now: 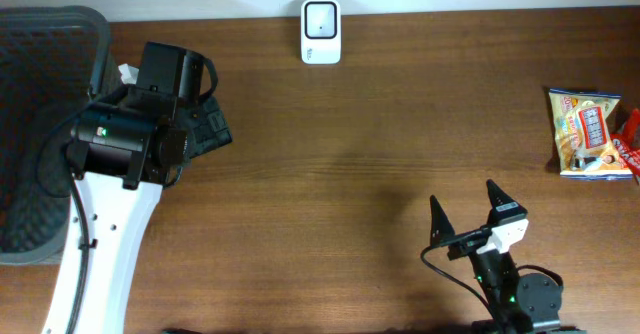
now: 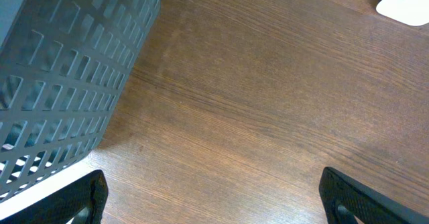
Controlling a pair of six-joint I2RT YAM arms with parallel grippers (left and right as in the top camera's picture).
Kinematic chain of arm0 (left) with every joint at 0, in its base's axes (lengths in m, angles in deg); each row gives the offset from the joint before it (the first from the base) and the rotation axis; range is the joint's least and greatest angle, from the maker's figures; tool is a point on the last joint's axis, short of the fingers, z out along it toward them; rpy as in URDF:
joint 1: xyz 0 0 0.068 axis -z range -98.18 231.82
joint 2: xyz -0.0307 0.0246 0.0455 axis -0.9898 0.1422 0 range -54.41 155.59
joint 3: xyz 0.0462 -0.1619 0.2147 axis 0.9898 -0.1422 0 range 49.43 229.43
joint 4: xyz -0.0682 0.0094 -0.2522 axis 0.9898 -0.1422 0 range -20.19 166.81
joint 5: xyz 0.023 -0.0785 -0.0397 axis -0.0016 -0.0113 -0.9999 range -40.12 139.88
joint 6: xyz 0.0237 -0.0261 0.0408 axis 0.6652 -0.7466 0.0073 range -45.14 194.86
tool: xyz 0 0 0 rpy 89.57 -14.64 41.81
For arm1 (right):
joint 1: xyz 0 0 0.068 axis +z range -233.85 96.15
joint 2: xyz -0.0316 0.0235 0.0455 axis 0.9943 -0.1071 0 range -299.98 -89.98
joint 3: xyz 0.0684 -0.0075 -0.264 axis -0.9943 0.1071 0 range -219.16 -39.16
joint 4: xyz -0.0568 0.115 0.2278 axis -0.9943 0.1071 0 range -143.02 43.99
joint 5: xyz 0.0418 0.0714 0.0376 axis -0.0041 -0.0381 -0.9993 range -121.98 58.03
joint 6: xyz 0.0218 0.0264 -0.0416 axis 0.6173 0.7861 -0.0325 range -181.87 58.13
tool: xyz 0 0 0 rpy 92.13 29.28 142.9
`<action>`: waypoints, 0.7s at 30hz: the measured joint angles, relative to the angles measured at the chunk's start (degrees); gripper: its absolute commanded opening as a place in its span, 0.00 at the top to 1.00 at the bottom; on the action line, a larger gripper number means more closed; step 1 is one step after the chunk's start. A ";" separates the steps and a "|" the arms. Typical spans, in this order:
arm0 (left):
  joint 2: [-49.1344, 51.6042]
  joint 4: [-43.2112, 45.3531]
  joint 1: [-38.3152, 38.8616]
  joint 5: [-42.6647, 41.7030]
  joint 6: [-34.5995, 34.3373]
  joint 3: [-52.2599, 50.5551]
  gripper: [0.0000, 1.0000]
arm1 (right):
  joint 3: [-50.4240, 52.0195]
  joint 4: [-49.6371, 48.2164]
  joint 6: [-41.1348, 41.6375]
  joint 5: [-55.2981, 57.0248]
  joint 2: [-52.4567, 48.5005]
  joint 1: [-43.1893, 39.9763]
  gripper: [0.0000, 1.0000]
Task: Scan the item barcode
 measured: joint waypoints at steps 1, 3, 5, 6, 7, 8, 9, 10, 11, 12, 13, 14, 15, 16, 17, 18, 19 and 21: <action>0.00 0.00 0.00 0.00 0.00 0.00 0.01 | 1.14 -1.68 0.00 0.52 0.02 0.00 0.02; 0.00 0.00 0.00 0.00 -0.02 0.00 0.01 | 2.43 -3.15 0.00 1.55 0.00 0.00 0.02; 0.00 0.00 0.00 0.00 -0.02 0.00 0.01 | 3.30 -4.63 -0.02 2.73 0.00 0.00 0.02; 0.00 0.00 0.00 0.00 -0.02 0.00 0.01 | 3.54 -4.79 0.00 3.13 0.00 0.00 0.01; 0.00 0.00 0.00 0.00 -0.02 0.00 0.01 | 3.67 -4.79 -0.02 3.41 0.00 -0.28 0.02; 0.00 0.00 0.00 0.00 0.00 0.00 0.01 | 3.67 -4.57 0.04 3.45 0.00 -0.52 0.02; 0.00 0.00 0.00 0.00 -0.02 0.00 0.01 | 3.67 -3.56 0.00 3.65 0.02 -0.96 0.01; 0.00 0.00 0.00 0.00 -0.02 0.00 0.01 | 3.74 -2.58 0.00 3.69 0.00 -1.09 0.01; 0.00 0.00 0.00 0.00 0.00 0.00 0.01 | 3.82 -0.66 -0.02 3.85 0.07 -1.14 0.01; 0.00 0.00 0.00 0.00 0.00 0.00 0.01 | 3.87 0.57 0.00 3.89 0.07 -1.14 0.01; 0.00 -0.02 0.00 0.00 0.00 0.00 0.01 | 3.87 0.94 0.02 4.09 0.07 -1.14 0.01; 0.00 0.00 0.00 0.00 -0.02 0.00 0.01 | 3.87 0.98 0.00 4.15 0.07 -1.14 0.02; 0.00 0.00 0.00 0.00 -0.02 0.00 0.01 | 3.87 1.01 -0.02 4.33 0.07 -1.14 0.01; 0.00 0.02 0.00 0.00 0.00 0.00 0.01 | 3.87 1.03 0.00 4.50 0.07 -1.14 0.01; 0.00 0.00 0.00 0.00 -0.02 0.00 0.01 | 3.87 1.03 -0.02 4.66 0.07 -1.14 0.02; 0.00 0.00 0.00 0.00 0.00 0.00 0.01 | 3.87 1.05 0.00 4.68 0.07 -1.14 0.02; 0.00 0.00 0.00 0.00 -0.02 0.00 0.01 | 3.87 1.05 -0.02 4.70 0.07 -1.14 0.01; 0.00 0.00 0.00 0.00 0.00 0.00 0.01 | 3.87 1.07 0.00 4.72 0.07 -1.14 0.02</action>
